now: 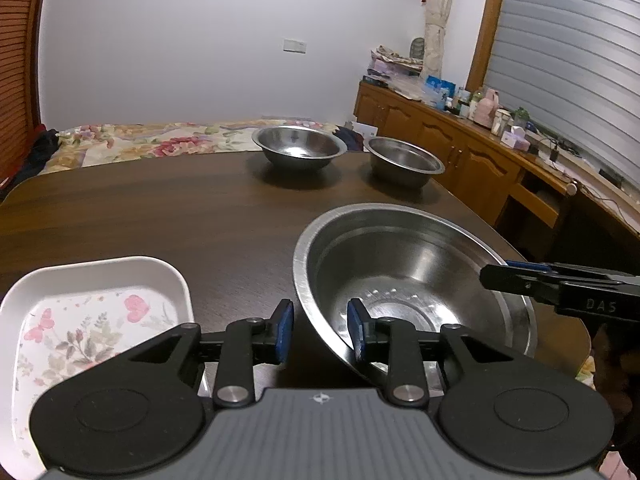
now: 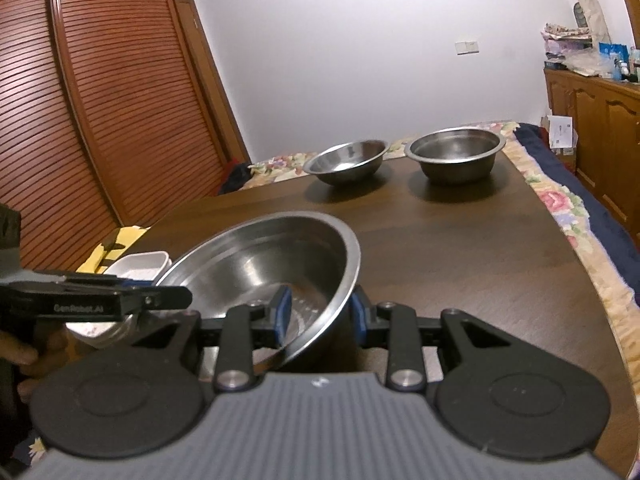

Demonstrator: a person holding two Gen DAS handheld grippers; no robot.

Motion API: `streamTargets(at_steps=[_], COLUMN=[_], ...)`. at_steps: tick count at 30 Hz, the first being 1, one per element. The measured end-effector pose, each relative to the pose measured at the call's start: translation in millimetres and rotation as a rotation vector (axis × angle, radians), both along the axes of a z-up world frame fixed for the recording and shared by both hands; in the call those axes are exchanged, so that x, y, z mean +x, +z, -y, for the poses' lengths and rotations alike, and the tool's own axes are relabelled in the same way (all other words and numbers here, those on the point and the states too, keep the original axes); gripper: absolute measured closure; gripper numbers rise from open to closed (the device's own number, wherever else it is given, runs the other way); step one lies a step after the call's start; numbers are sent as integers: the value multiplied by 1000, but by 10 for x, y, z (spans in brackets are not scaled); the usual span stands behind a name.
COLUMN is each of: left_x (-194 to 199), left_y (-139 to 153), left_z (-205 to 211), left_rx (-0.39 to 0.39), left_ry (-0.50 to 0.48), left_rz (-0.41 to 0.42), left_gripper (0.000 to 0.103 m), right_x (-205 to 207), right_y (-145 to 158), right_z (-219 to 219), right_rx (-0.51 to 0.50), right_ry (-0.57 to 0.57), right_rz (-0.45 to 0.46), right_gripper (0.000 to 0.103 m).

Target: Organize plates and bowls

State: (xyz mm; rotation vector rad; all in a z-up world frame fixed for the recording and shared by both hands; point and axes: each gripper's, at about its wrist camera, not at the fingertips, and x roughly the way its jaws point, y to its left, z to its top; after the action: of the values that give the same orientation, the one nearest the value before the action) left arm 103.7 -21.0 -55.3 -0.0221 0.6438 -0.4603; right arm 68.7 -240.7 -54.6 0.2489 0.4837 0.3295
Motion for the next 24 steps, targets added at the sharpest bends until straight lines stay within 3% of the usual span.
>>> streamTargets(at_steps=[12, 24], left_x=[59, 593], left_y=[151, 586], left_z=[-93, -166], left_rx=[-2, 57], left_ry=[30, 77], left_rz=[44, 145], left_gripper=[64, 61], right_x=[12, 349], right_y=[124, 570], right_z=[63, 235], right_rx=[-13, -105], right_ry=[-9, 5], right_rz=[39, 156], right_gripper=[65, 64])
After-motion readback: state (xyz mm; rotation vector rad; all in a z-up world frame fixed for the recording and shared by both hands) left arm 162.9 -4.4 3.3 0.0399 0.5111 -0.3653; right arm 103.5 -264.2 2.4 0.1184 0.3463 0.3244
